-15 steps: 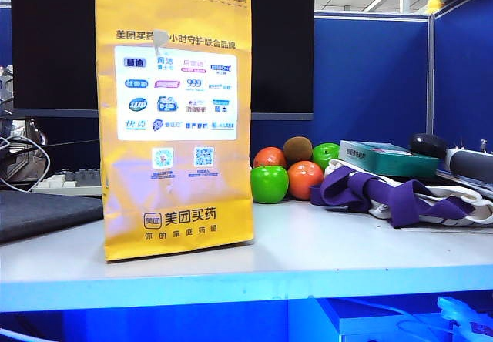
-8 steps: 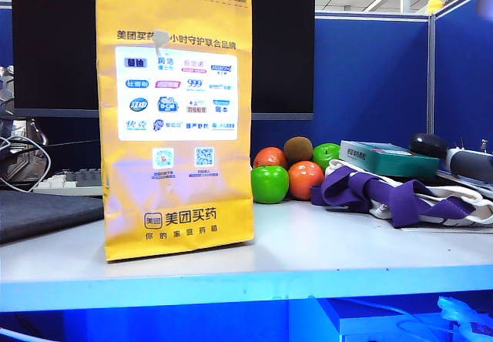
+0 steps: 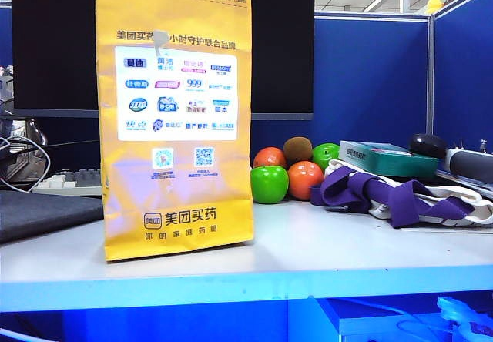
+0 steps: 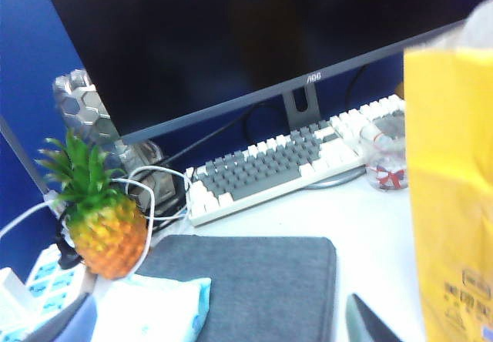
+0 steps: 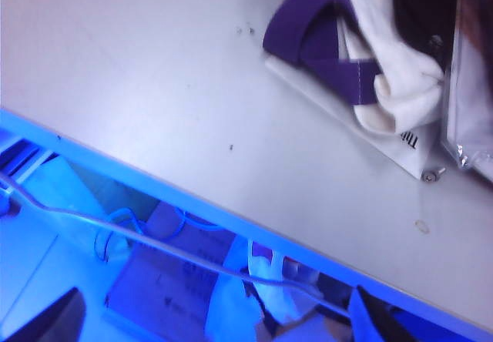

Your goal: Pick up the transparent tape and throw it into the yellow paper bag.

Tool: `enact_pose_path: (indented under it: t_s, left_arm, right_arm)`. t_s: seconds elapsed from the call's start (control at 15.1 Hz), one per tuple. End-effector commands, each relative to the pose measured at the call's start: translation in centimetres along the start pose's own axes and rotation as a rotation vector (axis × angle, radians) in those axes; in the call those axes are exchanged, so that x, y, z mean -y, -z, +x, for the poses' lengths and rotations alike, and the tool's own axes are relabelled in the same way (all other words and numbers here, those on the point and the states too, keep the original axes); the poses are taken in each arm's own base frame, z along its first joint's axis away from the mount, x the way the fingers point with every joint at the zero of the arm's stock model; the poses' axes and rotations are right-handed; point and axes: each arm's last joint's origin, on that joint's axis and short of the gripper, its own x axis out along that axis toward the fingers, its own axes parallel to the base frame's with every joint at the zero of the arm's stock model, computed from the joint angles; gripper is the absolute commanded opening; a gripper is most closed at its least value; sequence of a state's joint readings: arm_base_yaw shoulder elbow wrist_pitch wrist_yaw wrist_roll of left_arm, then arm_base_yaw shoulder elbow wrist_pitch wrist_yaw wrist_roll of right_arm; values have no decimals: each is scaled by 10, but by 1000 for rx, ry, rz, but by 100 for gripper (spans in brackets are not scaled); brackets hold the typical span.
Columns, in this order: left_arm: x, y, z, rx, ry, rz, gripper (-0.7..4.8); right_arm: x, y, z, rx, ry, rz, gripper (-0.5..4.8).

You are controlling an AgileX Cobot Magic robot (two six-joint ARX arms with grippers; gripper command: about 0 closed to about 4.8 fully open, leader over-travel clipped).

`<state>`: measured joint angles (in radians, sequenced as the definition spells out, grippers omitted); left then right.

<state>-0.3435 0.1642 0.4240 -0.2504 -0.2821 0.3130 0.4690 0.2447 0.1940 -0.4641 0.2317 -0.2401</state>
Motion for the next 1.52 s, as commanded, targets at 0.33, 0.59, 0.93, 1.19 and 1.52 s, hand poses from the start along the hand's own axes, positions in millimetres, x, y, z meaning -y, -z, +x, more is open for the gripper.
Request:
enact_pose_path:
  t_s: [0.33, 0.59, 0.93, 1.19, 1.52]
  left_arm:
    - [9, 55, 0, -114, -70, 13, 427]
    - [2, 77, 5, -208, -226, 13, 426]
    - [12, 108, 12, -301, -186, 27, 426]
    - [15, 117, 15, -311, -179, 25, 427]
    - [15, 117, 15, -310, -179, 25, 426]
  right_arm:
    - [28, 11, -18, 93, 314, 180, 479]
    - [32, 34, -5, -19, 413, 235, 479]
    - [32, 32, 2, 81, 405, 228, 479]
    - [31, 31, 3, 105, 407, 225, 479]
    - [31, 31, 3, 104, 407, 225, 479]
